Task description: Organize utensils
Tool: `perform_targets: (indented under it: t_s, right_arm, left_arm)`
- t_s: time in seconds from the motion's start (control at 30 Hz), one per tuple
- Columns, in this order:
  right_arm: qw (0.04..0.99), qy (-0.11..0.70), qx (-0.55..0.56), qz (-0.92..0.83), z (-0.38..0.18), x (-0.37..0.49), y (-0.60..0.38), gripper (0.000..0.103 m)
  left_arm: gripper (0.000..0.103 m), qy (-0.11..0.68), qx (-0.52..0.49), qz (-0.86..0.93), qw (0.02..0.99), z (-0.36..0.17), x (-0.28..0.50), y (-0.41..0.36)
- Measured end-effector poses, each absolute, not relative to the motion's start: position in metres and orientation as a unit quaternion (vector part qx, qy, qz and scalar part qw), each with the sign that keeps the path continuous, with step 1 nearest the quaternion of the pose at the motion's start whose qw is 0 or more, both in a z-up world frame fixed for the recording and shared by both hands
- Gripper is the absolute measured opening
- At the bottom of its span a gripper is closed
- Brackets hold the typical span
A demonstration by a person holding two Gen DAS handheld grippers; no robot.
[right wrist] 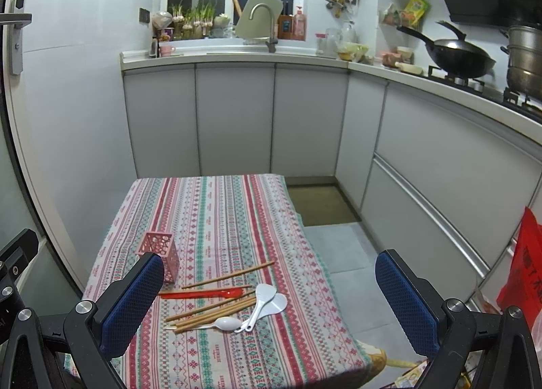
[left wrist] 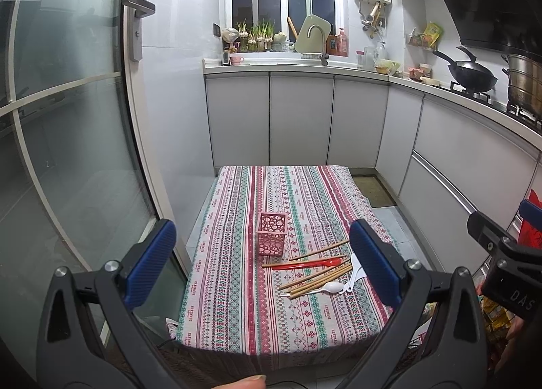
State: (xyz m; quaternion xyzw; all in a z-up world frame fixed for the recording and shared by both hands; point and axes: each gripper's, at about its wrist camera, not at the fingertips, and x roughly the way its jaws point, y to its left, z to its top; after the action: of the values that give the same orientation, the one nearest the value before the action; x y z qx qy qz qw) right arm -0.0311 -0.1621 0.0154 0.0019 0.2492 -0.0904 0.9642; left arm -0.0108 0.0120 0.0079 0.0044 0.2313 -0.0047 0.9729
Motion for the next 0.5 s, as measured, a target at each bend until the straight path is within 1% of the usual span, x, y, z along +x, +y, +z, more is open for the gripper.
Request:
perform_targets:
  t_s: [0.5]
  right_arm:
    - [0.964, 0.252, -0.002, -0.089, 0.0151, -0.0296, -0.1597, 0.102]
  left_arm:
    - [0.102, 0.232, 0.005, -0.002, 0.973, 0.0092, -0.0108, 0.0132]
